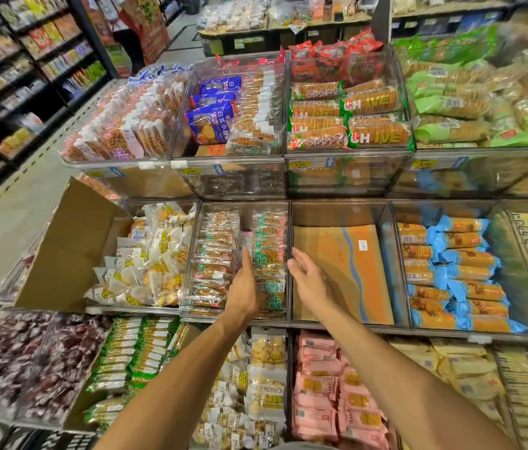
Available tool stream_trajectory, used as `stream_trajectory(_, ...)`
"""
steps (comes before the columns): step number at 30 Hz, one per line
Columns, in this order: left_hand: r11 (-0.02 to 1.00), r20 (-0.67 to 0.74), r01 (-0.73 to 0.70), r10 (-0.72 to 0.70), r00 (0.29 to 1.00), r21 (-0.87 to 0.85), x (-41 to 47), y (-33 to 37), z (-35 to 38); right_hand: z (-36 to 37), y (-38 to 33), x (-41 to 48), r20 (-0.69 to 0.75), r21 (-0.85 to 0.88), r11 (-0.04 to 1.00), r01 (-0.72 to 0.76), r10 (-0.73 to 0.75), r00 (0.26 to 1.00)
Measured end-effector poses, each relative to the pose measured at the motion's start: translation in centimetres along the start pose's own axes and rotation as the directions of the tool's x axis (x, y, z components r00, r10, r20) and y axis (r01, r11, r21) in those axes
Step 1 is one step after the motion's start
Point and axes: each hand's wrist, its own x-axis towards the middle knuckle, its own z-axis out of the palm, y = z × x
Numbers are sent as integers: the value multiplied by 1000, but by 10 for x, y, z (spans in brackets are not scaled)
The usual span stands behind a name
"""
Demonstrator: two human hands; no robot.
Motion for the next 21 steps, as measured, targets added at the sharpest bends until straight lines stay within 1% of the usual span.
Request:
stream_trajectory(4, 1000, 7, -11, 11, 1000, 14, -1, -1, 2, -1, -1, -1, 0, -32, 999, -2, 2, 1000)
stream_trajectory(9, 999, 3, -31, 31, 1000, 16, -16, 22, -21, -3, -2, 7, -17, -41, 999, -22, 21, 1000)
stream_trajectory(12, 990, -23, -117, 119, 993, 81, -18, 41, -46, -7, -3, 14, -6, -89, 995, -55, 54, 999)
stream_trajectory(14, 972, -36, -155, 163, 986, 175, -18, 53, -67, -12, -15, 16, 1, -121, 989, -80, 80, 997)
stream_trajectory(15, 952, -48, -171, 189, 981, 253, -17, 58, -79, -15, -25, 16, 4, -136, 987, -87, 89, 996)
stream_trajectory(17, 881, -64, -195, 245, 967, 432, -15, 68, -103, -23, -49, 15, 4, -180, 980, -81, 83, 997)
stream_trajectory(19, 818, -76, -203, 287, 955, 539, -13, 78, -125, -31, -77, 11, 1, -293, 955, -43, 45, 999)
stream_trajectory(21, 779, -79, -222, 327, 942, 587, -13, 88, -143, -39, -106, 3, -9, -451, 892, 19, -26, 1000)
